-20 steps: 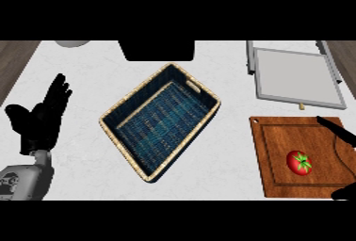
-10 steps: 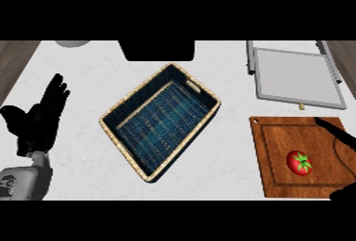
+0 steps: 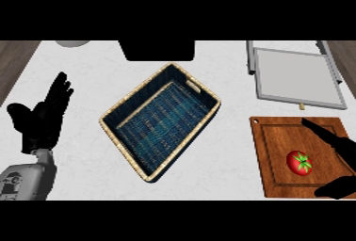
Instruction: Pick the tomato from the cutting board and place it in the basket
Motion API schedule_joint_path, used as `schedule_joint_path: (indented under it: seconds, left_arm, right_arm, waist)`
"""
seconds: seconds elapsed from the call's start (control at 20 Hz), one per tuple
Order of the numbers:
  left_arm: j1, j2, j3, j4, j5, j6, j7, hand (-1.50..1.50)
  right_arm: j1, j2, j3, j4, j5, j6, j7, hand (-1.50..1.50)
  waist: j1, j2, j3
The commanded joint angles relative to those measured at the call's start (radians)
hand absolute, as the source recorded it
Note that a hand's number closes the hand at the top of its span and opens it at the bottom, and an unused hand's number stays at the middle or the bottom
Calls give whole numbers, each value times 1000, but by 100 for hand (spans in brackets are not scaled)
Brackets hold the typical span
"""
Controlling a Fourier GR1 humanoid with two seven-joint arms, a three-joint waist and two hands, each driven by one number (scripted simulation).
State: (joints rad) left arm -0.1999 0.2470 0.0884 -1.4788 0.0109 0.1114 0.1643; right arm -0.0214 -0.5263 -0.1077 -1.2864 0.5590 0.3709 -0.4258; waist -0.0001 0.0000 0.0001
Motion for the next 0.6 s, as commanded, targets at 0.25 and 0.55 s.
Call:
schedule_joint_path:
  seconds: [0.25,0.55]
  left_arm:
    - [-1,-11,46,26,-13,-25,-41,0]
    - [-21,-49,27,69,-47,-20,-52,0]
  right_arm:
    - [-2,65,10,58,105,-58,-28,-150]
    - [-47,65,-8,87,129,-38,-33,-150]
  waist:
    - [-1,0,0]
    - [-2,0,0]
